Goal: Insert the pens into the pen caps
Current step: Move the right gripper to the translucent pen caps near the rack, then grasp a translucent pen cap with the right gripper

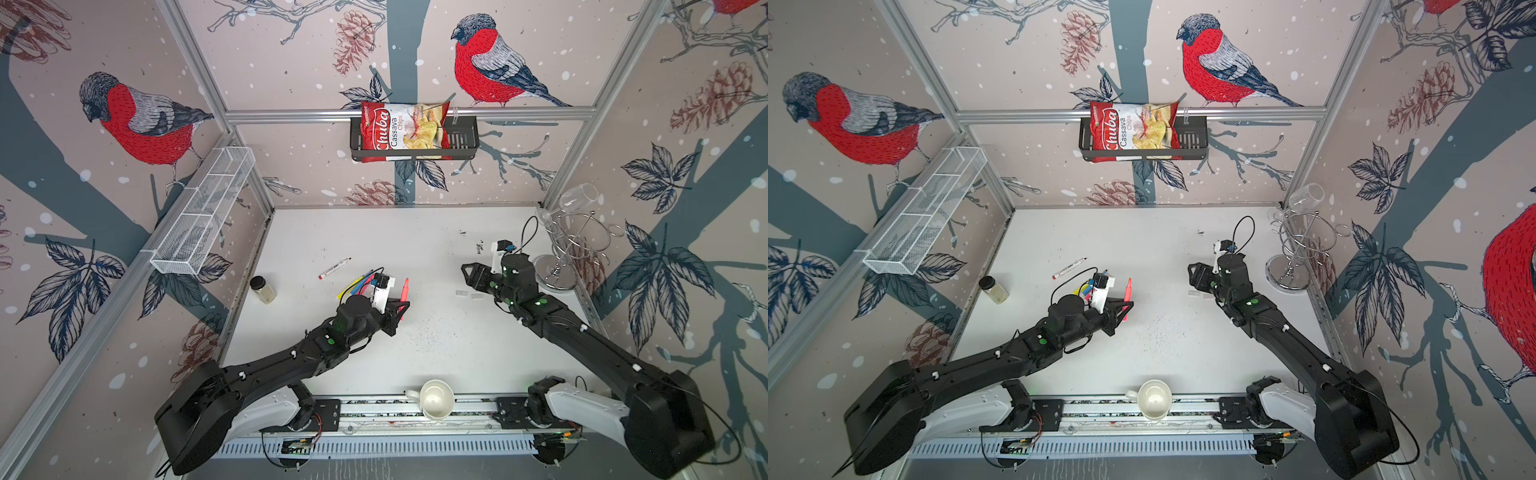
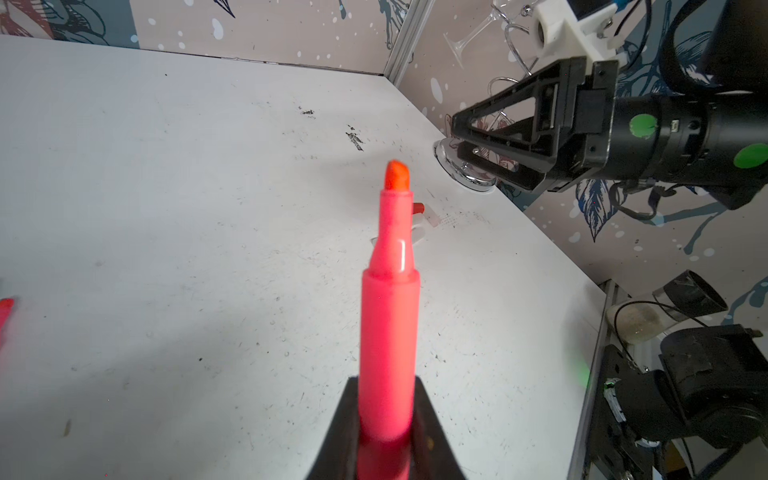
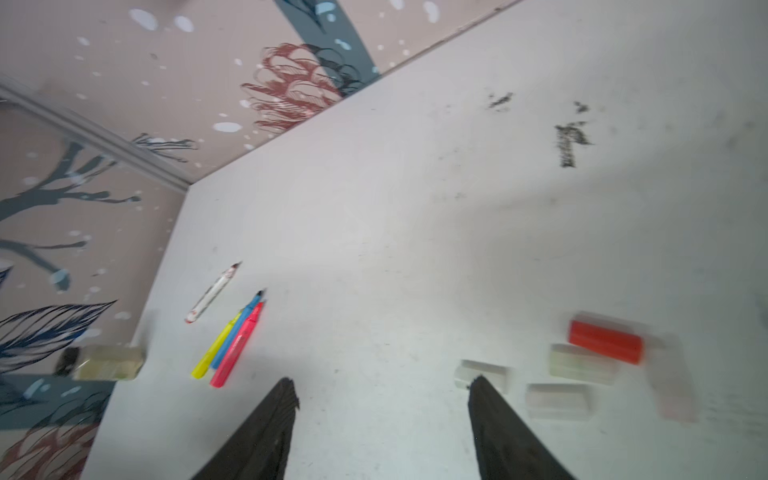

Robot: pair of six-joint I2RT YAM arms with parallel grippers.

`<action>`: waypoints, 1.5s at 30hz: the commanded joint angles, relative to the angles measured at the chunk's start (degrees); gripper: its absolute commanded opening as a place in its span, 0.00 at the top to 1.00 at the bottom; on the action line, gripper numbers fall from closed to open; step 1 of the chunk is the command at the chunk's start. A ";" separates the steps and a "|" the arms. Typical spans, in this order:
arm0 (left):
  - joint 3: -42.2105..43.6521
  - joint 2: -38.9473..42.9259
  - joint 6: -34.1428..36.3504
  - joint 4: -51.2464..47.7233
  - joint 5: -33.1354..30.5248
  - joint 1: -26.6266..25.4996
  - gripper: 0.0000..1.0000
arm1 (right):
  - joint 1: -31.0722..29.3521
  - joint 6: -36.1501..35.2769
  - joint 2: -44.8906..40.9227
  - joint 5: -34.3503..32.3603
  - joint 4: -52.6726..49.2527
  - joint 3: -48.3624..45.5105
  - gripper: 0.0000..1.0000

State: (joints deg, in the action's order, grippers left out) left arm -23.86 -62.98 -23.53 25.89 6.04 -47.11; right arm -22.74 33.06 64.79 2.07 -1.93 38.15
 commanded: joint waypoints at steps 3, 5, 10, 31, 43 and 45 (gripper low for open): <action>0.21 0.61 0.85 -1.72 0.02 0.00 1.00 | 6.27 -1.49 4.69 -8.76 -13.07 3.37 0.38; 0.47 0.92 0.76 -2.11 0.11 0.00 1.00 | 7.71 -2.13 6.55 -9.99 -13.99 3.62 0.39; 1.18 1.74 0.66 -2.79 -0.05 0.00 1.00 | 9.32 -3.48 11.43 -11.74 -15.23 4.97 0.41; 1.79 1.45 0.92 -2.99 0.46 0.00 1.00 | 10.62 -10.55 23.67 -10.45 -15.38 8.43 0.54; 1.88 1.72 0.97 -3.31 0.06 0.00 1.00 | 10.69 -14.69 27.61 -10.38 -15.74 10.60 0.55; 1.83 1.85 1.07 -3.47 0.02 0.00 1.00 | 10.70 -14.94 28.08 -9.97 -15.26 10.58 0.55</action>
State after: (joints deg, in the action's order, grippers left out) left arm -22.00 -61.49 -23.51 22.85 6.04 -47.11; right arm -12.03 19.40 92.29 -8.21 -16.93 48.38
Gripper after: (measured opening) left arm 0.176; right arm 0.448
